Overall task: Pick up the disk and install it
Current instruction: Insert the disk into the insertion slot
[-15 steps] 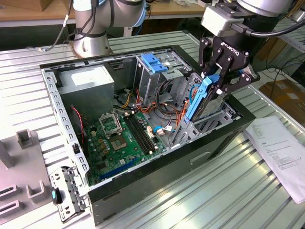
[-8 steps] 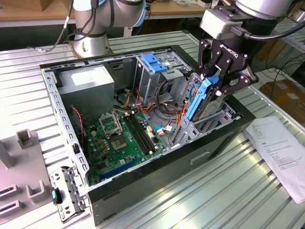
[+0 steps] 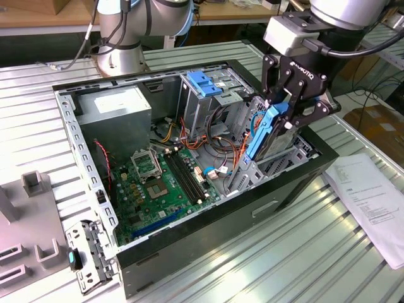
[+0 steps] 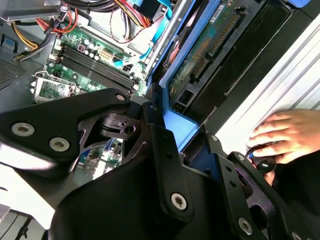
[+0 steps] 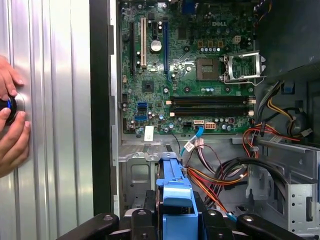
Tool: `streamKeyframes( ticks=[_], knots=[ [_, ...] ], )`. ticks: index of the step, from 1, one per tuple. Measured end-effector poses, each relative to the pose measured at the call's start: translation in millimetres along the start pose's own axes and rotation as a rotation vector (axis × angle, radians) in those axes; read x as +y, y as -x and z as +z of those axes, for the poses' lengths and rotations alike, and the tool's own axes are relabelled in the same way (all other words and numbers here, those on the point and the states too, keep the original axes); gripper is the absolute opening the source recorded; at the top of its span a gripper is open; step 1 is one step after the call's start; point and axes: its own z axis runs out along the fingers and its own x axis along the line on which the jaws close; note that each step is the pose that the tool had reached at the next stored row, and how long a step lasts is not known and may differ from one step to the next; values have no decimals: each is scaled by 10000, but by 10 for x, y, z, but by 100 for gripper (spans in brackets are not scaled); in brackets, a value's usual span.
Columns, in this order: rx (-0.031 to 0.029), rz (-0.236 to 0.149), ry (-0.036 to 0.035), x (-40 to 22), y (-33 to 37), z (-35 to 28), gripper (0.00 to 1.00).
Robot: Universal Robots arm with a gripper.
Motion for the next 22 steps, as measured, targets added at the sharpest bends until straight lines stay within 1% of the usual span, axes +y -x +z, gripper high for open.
streamKeyframes(
  ticks=[9, 22],
  knots=[
    [-1, 0, 0, 0, -5, 71, 37],
    [0, 0, -1, 0, -15, 211, 37]
  ],
)
